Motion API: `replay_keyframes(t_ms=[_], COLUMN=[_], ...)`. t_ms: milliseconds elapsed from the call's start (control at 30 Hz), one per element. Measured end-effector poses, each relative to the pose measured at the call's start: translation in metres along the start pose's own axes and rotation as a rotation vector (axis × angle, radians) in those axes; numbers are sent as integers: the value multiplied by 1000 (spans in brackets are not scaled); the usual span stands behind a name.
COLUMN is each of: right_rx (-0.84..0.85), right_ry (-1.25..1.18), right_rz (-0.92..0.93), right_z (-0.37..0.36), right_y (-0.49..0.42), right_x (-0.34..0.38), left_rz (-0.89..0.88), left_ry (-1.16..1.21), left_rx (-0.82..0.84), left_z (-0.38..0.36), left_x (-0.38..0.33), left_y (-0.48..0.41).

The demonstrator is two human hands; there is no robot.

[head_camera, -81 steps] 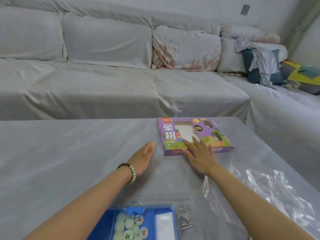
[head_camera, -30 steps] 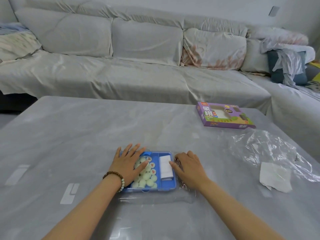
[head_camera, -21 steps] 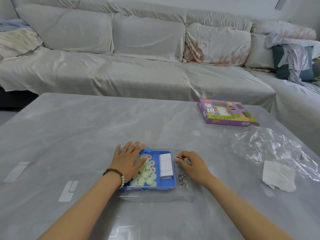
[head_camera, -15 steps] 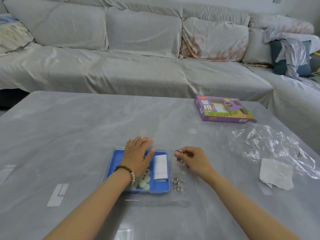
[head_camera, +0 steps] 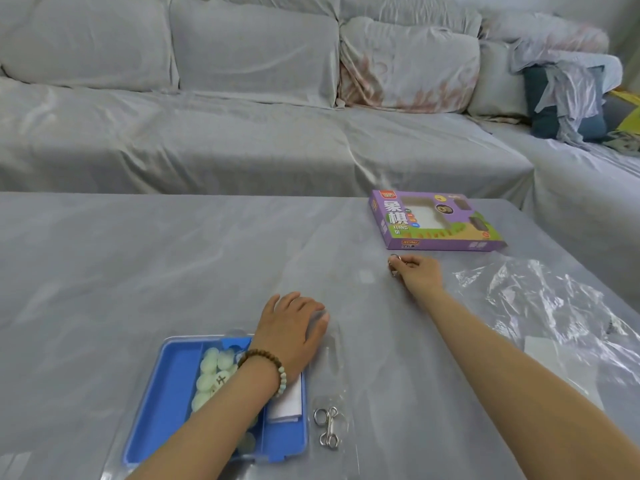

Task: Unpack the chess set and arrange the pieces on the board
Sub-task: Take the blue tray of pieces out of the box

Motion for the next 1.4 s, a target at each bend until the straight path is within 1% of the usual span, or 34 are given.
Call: replay_keyframes(t_ms=[133, 200, 300, 400, 467, 533, 600, 633, 700, 767, 833, 933, 967, 1033, 1133, 1267, 1333, 1400], right_rx=[-68, -116, -141, -136, -113, -45, 95, 166, 253, 241, 150, -27, -61, -60, -51, -18, 88, 259], right_ry=[237, 307, 280, 142, 50, -15, -72, -53, 105, 311, 461, 717, 797, 880, 860, 914, 927, 923], right_rz=[-9, 9, 37, 87, 164, 275, 399, 477, 668, 841, 985, 1134, 1158, 1144, 1124, 1108, 1088, 1038], right_z=[-5, -3, 0, 8, 12, 10, 3, 1, -3, -6, -8, -17, -21, -28, -29, -28, -31, -36], right_y=[-23, -27, -29, -13, 17, 64, 124, 156, 220, 266, 291, 304, 305, 302, 302, 300, 301, 301], right_x=[-5, -6, -7, -5, 8, 29, 49, 55, 60, 56, 56, 56, 54, 50, 50, 54, 58, 59], left_rz=[-29, -37, -28, -37, -45, -53, -84, -106, -119, -96, -43, 41, 50, 70, 73, 74, 68, 76], left_ry=[-7, -8, 1, 7, 40, 107, 163, 165, 145, 136, 107, 24, -4, -39, -62, -57, -52, -48], left_rx=[-15, -23, -17, -28, -37, -19, 16, 27, 20, -31, -33, 13, 23, 25, 13, 14, 8, 10], left_z=[0, -1, -1, 3, 6, 9, 11, 13, 20, 30, 35, 30, 27, 24, 24, 24, 25, 24], left_x=[-1, 0, 1, -4, -6, -8, -8, -9, -6, 0, 5, 14, 16, 20, 22, 21, 21, 21], left_y=[1, 0, 0, 0, 1, 2, 7, 11, 24, 44, 67, 91, 95, 95, 93, 94, 94, 94])
Point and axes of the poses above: each hand's wrist, its own y-axis away from the middle knuckle, its own z-axis out of the back of the hand, x = y × z, the point moved 9 cm from there along -y, towards the middle knuckle, and after that the axes turned 15 degrees about y, right-handed, at the moved point
